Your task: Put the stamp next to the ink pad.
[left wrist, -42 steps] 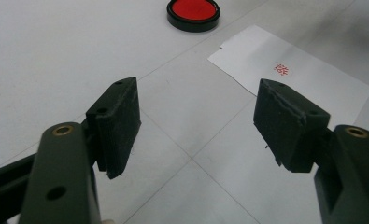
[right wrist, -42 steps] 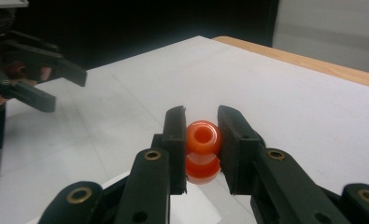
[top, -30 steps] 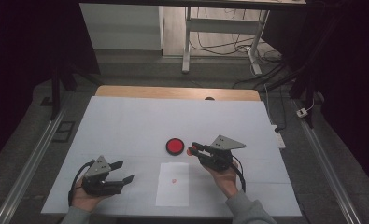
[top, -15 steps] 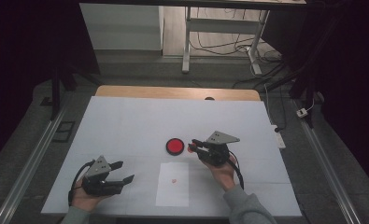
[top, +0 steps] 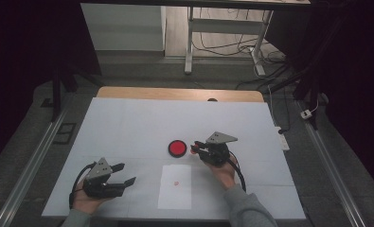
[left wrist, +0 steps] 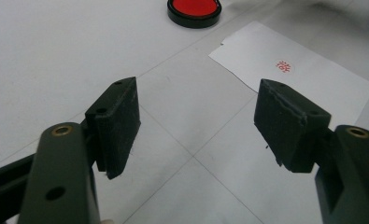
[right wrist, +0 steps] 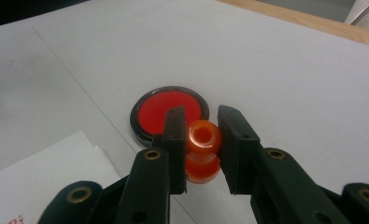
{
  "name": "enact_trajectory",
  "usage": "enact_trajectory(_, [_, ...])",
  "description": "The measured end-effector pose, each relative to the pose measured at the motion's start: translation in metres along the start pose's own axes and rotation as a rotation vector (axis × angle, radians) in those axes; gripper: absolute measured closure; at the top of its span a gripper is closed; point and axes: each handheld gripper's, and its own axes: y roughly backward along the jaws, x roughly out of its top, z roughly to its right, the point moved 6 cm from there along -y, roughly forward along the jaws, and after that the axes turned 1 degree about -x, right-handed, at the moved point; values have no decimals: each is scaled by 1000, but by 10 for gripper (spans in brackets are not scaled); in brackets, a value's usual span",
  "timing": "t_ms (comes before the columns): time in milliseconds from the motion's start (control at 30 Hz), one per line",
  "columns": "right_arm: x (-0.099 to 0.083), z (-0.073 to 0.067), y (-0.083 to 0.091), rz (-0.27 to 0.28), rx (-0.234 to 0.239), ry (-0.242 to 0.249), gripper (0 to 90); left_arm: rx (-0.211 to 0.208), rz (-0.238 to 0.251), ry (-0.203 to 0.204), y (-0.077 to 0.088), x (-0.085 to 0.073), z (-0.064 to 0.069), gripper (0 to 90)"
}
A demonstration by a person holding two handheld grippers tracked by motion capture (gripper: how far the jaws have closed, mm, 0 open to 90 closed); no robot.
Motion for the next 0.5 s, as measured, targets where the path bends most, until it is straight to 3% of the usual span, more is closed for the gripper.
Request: enact_trajectory(500, [-9, 3, -12, -45, -25, 12, 725, -1, -5, 1, -1, -1, 0, 315])
